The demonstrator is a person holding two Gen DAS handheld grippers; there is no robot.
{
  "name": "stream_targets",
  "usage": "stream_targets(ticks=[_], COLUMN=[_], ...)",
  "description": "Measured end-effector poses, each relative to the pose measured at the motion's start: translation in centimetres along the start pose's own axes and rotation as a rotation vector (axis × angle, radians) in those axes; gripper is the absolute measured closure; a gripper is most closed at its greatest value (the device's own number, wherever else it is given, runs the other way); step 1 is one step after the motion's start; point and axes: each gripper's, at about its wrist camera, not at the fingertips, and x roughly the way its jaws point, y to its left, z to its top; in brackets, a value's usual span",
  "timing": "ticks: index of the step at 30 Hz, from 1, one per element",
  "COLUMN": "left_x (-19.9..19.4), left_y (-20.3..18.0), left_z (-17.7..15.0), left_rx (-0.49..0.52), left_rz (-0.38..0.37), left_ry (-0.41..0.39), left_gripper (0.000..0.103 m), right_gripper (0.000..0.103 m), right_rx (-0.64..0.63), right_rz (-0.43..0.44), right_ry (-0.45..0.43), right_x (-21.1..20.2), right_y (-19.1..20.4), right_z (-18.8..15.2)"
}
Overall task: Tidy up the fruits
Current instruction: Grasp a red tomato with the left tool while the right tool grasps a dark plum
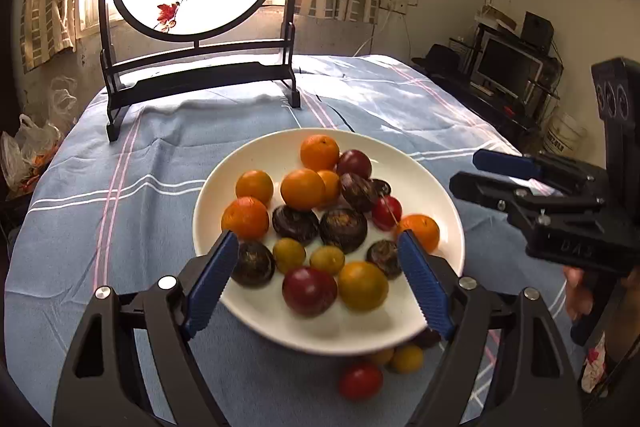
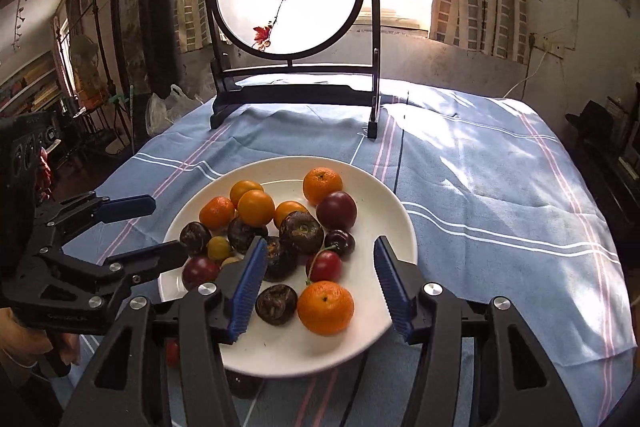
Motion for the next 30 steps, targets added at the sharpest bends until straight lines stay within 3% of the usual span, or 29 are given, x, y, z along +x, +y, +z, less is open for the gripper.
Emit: stream_targets(ticks=[5,9,13,15,16,18,22,25,28,30], left_x=[-1.6,0.0,0.9,2.5,2.9,2.9,1.8,0.1,-1.7,-2.4], left_y=[-1.5,-2.4,-1.8,-1.7,-1.8,-2.3,-3.1,-2.4,-1.1,-0.2], left_z=[-5.1,-7.8,-7.3,-7.2,-7.2,-7.1,-7.6,-7.7,-7.6,-7.6], left_rx=[0.039,0.115,0.077,0.071,0.071,0.097,0.129,0.078,0.004,-0.047], left_rz=[-0.025,0.034,0.031,0.007,-0.001,-0.002,0.008,-0.004,-0.004,-0.004], left_ry=[0.077,0.183,0.198,0.264,0.279,0.273,0.231,0.158,0.07,0.036], left_gripper=[0.014,0.015,0.029,0.057,0.062,0.076,0.076,0.076,0.076,0.076], right_gripper=[0.047,0.048,0.048,0.047,0.047,0.047,0.048,0.048,0.062,0.062], right_rx=[0.029,0.028,0.045,0.051,0.051,0.054,0.053,0.07,0.084,0.078], right_rz=[0.005,-0.005,0.009,0.011,0.01,0.015,0.06,0.088,0.127,0.149], right_ry=[0.014,0.026,0.039,0.042,0.047,0.061,0.09,0.113,0.162,0.186], right_x=[-3.4,-4.8,-5.4,-5.6,-5.5,-5.2,-4.3,-3.0,-1.0,0.2], right_y=[0.2,0.6,0.8,0.8,0.8,0.8,1.1,1.2,1.6,2.2], right_z=[-4.3,-8.0,-9.7,-10.2,-10.4,-10.7,-10.5,-10.1,-9.7,-9.4])
